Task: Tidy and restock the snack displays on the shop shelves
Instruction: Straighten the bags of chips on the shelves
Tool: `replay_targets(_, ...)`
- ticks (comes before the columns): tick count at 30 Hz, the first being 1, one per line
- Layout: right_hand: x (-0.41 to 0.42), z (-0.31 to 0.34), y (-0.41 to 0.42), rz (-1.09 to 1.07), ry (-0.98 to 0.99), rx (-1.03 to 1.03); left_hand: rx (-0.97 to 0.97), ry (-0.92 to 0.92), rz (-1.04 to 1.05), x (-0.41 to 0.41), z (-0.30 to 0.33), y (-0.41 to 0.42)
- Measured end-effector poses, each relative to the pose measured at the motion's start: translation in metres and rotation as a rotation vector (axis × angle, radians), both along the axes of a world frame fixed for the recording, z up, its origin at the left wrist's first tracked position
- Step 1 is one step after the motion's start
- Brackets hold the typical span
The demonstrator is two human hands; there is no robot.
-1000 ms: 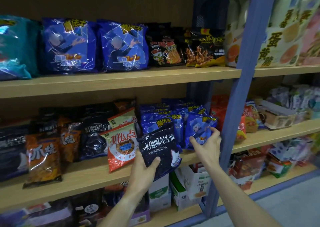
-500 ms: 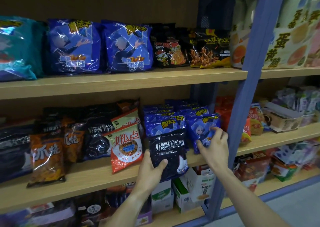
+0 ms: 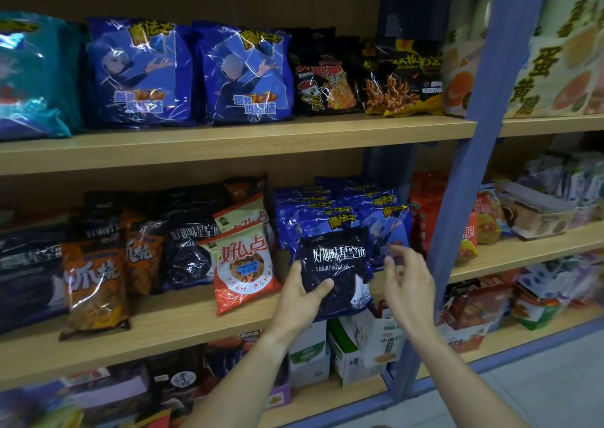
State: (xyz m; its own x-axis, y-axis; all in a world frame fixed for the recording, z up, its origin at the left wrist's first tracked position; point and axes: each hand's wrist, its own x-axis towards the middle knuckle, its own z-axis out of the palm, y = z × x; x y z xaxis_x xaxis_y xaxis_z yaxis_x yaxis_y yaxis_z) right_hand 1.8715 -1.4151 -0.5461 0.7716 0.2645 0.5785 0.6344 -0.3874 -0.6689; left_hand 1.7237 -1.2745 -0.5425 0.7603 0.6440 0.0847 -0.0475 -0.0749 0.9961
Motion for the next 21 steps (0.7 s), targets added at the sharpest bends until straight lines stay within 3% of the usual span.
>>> replay_targets(4,-0.042,0.003,0.009,0.132,0.087,0.197,0.056,-0.065,0.1,-0.021,-0.001,-0.006)
replay_targets(9,-0.092,0.009,0.05,0.289,0.164,0.214,0.008,-0.215,0.266,-0.087,0.011,0.009)
replay_targets(13,-0.122,0.013,0.108,0.446,0.246,0.015,0.086,-0.196,0.547,-0.151,0.018,0.052)
replay_targets(16,-0.137,0.017,0.145,0.505,0.283,-0.229,0.175,-0.133,0.607,-0.174,0.023,0.08)
replay_targets(18,-0.141,0.017,0.159,0.446,0.278,-0.387,0.243,-0.052,0.601,-0.176,0.025,0.093)
replay_targets(21,-0.133,0.014,0.157,0.262,0.233,-0.363,0.315,0.033,0.601,-0.172,0.028,0.107)
